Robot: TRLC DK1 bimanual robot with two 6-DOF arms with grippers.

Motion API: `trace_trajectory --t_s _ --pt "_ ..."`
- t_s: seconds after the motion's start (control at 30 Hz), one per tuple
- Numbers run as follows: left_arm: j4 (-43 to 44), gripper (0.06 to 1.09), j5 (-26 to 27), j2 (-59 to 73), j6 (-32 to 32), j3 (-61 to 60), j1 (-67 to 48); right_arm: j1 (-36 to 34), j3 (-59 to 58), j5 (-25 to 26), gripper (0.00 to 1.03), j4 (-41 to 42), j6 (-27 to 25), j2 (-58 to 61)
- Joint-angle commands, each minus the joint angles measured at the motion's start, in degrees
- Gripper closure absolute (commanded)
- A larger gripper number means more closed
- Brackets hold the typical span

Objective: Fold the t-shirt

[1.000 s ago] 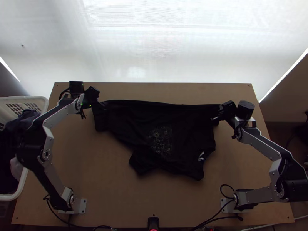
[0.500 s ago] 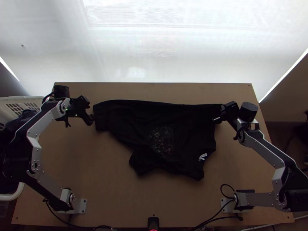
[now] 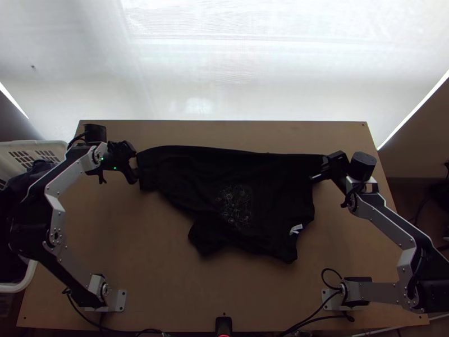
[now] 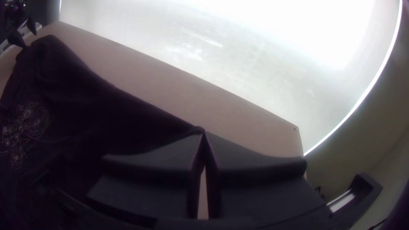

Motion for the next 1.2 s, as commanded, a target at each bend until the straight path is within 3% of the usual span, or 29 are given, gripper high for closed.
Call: trace_trajectory --t_s 0.0,0.23,0.37,0.4,0.43,0.47,0.5,0.53,1.03,1.17 --pt "3.2 0.1 -1.2 4.3 -0.8 2.3 -0.6 -0.4 -0.9 0.1 1.0 0.0 0.0 -0.4" --pt "4.7 0.13 -2.6 8.2 -0.6 5.9 -0.4 -0.9 -1.4 0.1 1.0 0.1 0.0 -0.3" --pt "4.7 0.46 -2.6 9.2 -0.2 7.1 -0.3 -0.8 -1.7 0.1 1.0 0.2 0.1 -0.1" --pt "4.8 0.47 -2.6 9.2 -0.2 7.3 -0.3 -0.6 -1.9 0.1 1.0 0.3 0.1 -0.1" --pt "4.8 0.45 -2.6 9.1 -0.4 7.6 -0.4 -0.6 -1.9 0.1 1.0 0.3 0.1 -0.1" --pt "4.7 0.34 -2.6 9.0 -0.4 7.7 -0.3 -0.5 -2.0 0.1 1.0 0.3 0.1 0.0" --pt "4.7 0.16 -2.6 8.8 -0.5 7.9 -0.2 -0.4 -2.0 0.1 1.0 0.4 0.1 0.0" --pt "4.6 0.1 -2.6 8.8 -0.6 8.3 -0.1 -0.4 -1.9 0.1 1.0 0.4 0.1 0.2" --pt "4.3 0.1 -2.6 7.7 -1.4 11.3 1.8 0.0 -1.5 0.1 1.0 0.8 0.5 1.7" --pt "0.3 0.1 -2.6 7.7 -2.2 12.6 1.0 0.0 -1.6 0.1 1.0 0.8 0.4 1.6"
